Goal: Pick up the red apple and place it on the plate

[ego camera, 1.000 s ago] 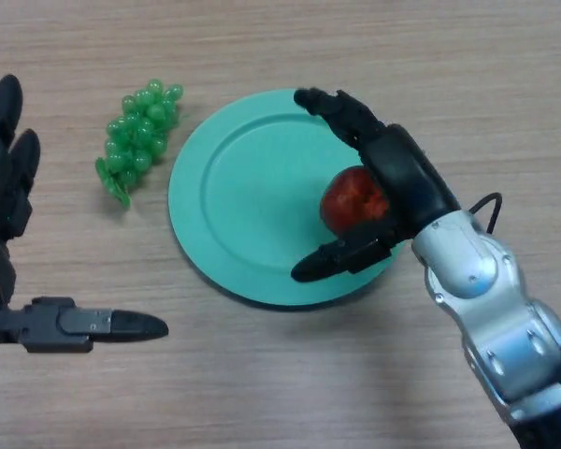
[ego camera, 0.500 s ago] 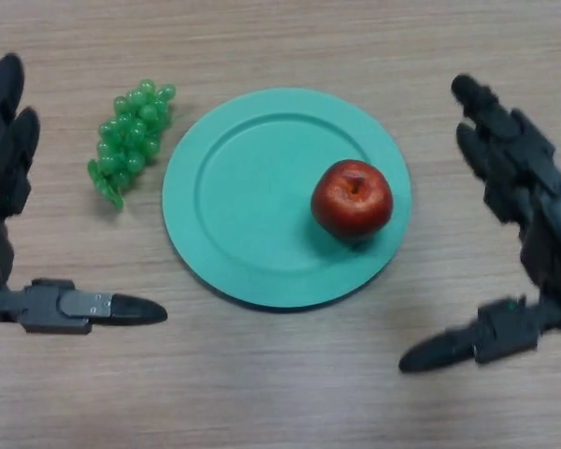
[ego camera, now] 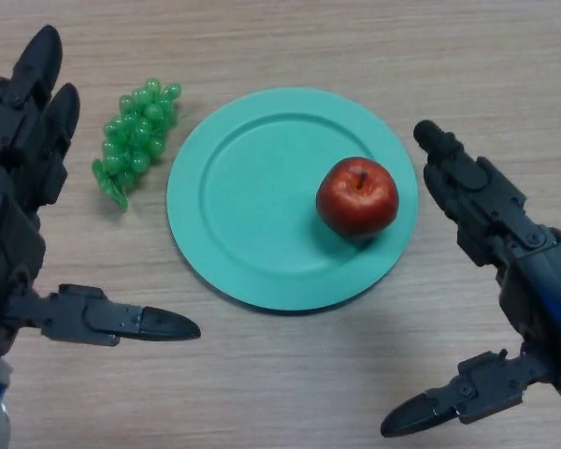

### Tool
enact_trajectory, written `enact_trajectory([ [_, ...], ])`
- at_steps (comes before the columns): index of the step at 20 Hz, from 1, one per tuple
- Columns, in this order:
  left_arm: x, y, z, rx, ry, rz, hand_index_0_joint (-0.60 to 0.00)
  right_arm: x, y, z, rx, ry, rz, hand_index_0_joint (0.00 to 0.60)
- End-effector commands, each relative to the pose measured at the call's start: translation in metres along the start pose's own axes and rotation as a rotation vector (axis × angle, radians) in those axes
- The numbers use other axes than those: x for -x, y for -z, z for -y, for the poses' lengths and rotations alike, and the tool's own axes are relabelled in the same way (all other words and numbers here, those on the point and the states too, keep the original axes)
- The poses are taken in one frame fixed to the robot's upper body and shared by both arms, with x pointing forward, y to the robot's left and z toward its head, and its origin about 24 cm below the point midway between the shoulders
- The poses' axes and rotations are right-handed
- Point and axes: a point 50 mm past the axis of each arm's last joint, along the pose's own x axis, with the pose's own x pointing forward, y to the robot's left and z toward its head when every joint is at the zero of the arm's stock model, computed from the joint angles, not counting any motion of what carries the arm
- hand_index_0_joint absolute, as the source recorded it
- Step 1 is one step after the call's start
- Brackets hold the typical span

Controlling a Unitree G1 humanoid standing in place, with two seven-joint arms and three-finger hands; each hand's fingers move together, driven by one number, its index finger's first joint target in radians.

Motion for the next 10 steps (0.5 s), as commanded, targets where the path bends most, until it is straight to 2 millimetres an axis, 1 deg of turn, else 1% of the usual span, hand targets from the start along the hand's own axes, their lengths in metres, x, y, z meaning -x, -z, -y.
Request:
enact_trajectory([
  [1,0.002,-0.020,-0.013,-0.063,-0.014,0.170,0.000,0.003,-0.033,0.012,0.056,0.074,0.244,0.000],
  [3,0.001,-0.016,-0.013,-0.074,-0.009,0.175,0.000,0.001,-0.031,0.011,0.101,0.105,0.290,0.000],
  [5,-0.001,-0.017,-0.012,-0.084,0.006,0.168,0.000,0.000,-0.027,0.005,0.093,0.102,0.284,0.000],
  [6,-0.003,-0.017,-0.013,-0.088,-0.001,0.169,0.000,0.000,-0.029,0.006,0.081,0.095,0.277,0.000],
  [8,-0.005,-0.016,-0.011,-0.098,-0.006,0.176,0.000,-0.004,-0.031,0.017,0.069,0.106,0.270,0.000],
  [10,-0.005,-0.017,-0.009,-0.108,-0.004,0.194,0.000,-0.006,-0.034,0.019,0.059,0.103,0.265,0.000],
])
